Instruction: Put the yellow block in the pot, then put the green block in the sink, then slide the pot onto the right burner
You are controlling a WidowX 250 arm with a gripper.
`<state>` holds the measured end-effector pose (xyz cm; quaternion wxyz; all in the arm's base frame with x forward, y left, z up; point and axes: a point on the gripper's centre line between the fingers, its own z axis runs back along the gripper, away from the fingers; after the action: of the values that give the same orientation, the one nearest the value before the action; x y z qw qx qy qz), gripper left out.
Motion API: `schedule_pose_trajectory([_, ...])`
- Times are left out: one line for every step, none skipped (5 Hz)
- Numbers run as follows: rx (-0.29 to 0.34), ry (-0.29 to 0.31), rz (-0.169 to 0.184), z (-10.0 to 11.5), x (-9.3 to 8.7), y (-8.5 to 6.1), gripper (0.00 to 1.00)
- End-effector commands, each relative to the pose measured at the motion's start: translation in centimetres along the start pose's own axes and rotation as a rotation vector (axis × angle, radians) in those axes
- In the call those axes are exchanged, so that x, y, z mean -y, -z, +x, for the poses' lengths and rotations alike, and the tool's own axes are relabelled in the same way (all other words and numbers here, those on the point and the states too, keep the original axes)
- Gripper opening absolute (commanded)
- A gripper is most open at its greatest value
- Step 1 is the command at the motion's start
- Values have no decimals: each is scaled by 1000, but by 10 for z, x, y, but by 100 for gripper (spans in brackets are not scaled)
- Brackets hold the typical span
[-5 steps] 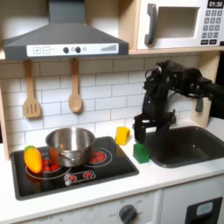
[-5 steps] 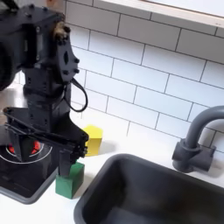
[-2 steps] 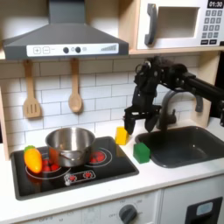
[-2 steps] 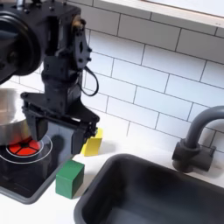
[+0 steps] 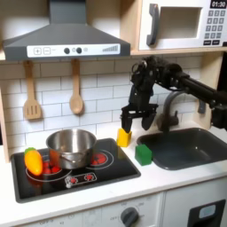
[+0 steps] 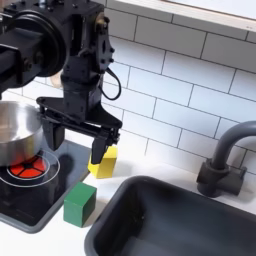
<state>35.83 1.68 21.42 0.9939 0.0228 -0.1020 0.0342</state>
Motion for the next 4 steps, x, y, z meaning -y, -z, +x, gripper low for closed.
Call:
schedule_pose_trajectory([-22, 19, 6, 11, 11, 13, 100])
schedule_pose_trajectory([-19, 51, -22, 16, 13, 12, 100])
schedule_pose_trajectory([-17, 57, 0, 16, 12, 12, 100])
schedule_pose_trajectory([-20, 59, 1, 16, 12, 12, 100])
